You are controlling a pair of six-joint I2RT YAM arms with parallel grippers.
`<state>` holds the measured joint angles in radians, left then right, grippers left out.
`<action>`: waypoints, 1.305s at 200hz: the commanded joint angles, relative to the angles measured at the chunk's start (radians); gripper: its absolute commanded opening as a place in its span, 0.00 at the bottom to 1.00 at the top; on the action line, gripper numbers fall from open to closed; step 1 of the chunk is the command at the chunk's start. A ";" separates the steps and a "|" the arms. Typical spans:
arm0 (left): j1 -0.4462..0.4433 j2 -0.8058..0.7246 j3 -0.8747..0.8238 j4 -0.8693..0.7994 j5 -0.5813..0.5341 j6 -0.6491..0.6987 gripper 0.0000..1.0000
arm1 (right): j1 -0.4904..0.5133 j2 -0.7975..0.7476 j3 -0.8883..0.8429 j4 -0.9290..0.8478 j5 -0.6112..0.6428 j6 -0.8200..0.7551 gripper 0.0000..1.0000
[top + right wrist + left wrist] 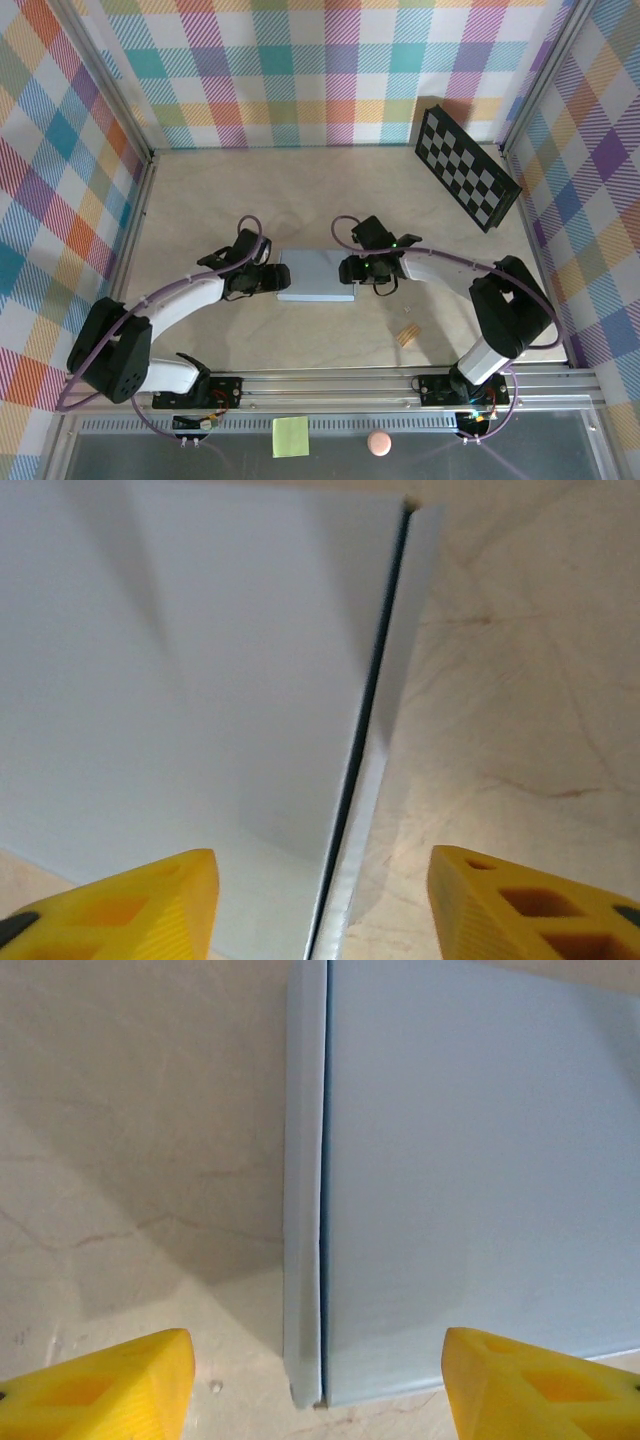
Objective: Fold the paper box
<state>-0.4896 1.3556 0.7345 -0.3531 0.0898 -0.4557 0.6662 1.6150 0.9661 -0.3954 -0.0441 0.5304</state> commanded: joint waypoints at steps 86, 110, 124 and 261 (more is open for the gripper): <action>0.065 0.223 0.145 0.034 0.203 0.069 0.42 | -0.054 0.124 0.095 0.005 -0.149 -0.016 0.40; 0.065 0.233 0.143 0.040 0.215 0.069 0.40 | -0.053 0.125 0.098 0.015 -0.170 -0.007 0.37; 0.065 0.233 0.142 0.043 0.222 0.067 0.38 | -0.053 0.129 0.102 0.020 -0.179 -0.004 0.34; 0.347 0.223 0.305 0.031 0.150 0.095 0.32 | 0.063 0.464 0.610 0.133 -0.298 0.097 0.27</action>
<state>-0.2012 1.5738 0.9657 -0.3912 0.1558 -0.3748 0.6674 2.0006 1.4281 -0.3889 -0.1894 0.5854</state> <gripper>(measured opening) 0.317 0.273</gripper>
